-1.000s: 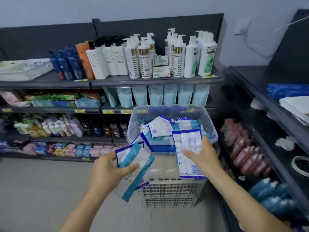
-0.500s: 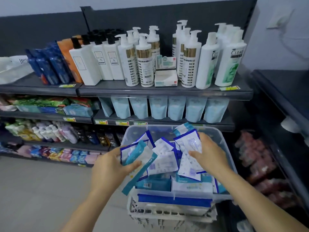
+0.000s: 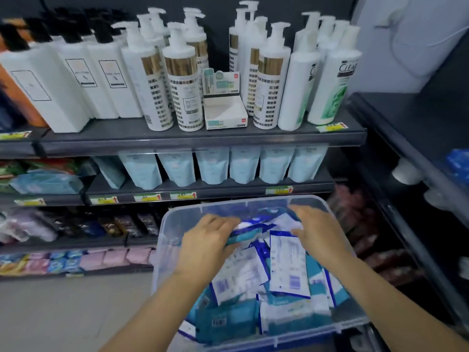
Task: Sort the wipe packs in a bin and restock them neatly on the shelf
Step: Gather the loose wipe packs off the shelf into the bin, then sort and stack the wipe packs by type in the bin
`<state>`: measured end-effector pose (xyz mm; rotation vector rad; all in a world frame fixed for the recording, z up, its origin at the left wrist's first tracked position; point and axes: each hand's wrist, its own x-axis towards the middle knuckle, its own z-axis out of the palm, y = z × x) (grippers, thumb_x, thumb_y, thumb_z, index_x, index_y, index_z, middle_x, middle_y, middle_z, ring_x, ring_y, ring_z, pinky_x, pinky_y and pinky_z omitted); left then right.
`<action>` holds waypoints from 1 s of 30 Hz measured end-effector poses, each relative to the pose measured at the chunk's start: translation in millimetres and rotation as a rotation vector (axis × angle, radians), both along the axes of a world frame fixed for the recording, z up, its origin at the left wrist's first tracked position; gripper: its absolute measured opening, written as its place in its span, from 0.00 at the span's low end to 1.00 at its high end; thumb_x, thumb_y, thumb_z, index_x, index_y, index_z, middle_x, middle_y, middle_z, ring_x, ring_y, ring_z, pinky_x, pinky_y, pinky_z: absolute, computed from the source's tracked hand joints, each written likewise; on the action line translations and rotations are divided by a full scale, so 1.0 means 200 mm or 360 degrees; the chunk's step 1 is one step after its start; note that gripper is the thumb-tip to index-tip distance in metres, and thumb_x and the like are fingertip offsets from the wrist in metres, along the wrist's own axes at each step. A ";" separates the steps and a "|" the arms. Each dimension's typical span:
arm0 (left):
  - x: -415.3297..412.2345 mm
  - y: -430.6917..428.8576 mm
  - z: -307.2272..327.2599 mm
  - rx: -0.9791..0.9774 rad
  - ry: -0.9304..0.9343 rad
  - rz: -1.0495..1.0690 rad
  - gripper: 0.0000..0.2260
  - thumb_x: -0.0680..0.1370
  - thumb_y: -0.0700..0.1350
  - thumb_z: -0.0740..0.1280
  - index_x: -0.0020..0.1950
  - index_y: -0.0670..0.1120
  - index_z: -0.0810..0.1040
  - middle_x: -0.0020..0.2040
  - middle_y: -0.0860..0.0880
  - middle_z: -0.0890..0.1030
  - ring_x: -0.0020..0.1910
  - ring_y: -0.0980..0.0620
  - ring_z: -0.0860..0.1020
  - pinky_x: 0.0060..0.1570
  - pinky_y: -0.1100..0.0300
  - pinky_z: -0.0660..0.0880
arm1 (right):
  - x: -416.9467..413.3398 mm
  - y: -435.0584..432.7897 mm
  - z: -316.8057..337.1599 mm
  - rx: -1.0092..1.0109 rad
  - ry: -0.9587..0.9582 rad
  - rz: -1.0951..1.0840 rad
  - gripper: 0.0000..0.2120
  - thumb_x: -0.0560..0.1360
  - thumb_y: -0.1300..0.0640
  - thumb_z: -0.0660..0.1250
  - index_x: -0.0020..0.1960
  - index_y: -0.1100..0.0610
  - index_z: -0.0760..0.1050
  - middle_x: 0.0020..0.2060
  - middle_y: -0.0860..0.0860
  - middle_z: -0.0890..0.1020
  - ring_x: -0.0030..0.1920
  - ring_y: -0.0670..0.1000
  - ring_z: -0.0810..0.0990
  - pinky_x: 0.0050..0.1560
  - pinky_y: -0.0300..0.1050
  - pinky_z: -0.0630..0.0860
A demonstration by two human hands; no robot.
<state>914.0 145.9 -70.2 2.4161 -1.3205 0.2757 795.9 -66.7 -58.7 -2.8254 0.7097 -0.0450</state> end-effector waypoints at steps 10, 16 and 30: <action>0.06 0.25 -0.21 0.0326 0.0499 -0.0220 0.29 0.68 0.68 0.64 0.61 0.52 0.80 0.60 0.56 0.79 0.60 0.53 0.76 0.57 0.62 0.71 | -0.13 0.17 -0.16 0.0442 0.0121 -0.0104 0.17 0.77 0.54 0.66 0.65 0.50 0.73 0.64 0.47 0.75 0.61 0.48 0.75 0.62 0.41 0.70; 0.09 0.43 -0.18 0.0188 0.0397 0.0070 0.15 0.62 0.45 0.81 0.47 0.50 0.85 0.44 0.55 0.84 0.43 0.52 0.82 0.40 0.60 0.79 | -0.11 0.32 -0.15 0.0526 0.0120 -0.0054 0.17 0.77 0.54 0.65 0.66 0.50 0.72 0.65 0.47 0.74 0.64 0.48 0.72 0.63 0.41 0.68; 0.05 0.63 -0.24 0.0029 0.0416 0.0148 0.19 0.59 0.40 0.83 0.48 0.46 0.85 0.45 0.50 0.84 0.44 0.48 0.82 0.47 0.60 0.73 | 0.16 0.62 -0.25 0.0067 0.0570 0.0581 0.42 0.68 0.49 0.74 0.75 0.50 0.55 0.69 0.49 0.62 0.67 0.53 0.63 0.66 0.49 0.66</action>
